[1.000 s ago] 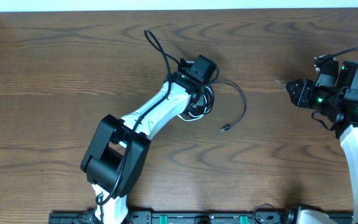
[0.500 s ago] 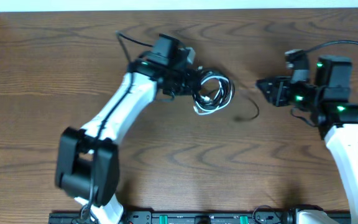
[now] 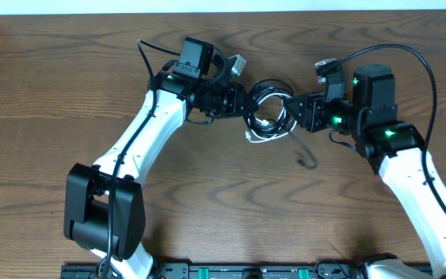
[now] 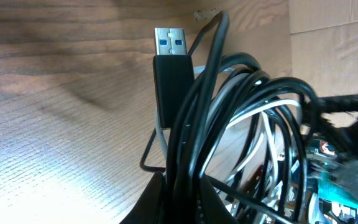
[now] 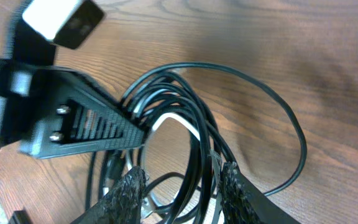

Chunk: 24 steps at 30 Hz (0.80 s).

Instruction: Untangle cables

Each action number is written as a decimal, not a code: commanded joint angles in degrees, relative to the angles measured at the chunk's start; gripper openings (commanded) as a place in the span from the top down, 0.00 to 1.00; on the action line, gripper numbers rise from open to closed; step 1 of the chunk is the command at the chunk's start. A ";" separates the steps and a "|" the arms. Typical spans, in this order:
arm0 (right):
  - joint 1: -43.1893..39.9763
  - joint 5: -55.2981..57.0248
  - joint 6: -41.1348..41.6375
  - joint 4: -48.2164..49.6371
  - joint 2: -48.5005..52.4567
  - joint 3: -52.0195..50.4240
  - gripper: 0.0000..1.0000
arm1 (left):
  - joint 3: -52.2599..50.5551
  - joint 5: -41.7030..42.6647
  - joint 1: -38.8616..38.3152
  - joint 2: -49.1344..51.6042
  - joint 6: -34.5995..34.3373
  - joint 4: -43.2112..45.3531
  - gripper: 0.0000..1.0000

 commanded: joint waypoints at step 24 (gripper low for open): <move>-1.27 36.17 14.45 -9.42 7.19 0.37 0.99 | 1.33 17.55 8.15 -5.62 -1.70 6.32 0.93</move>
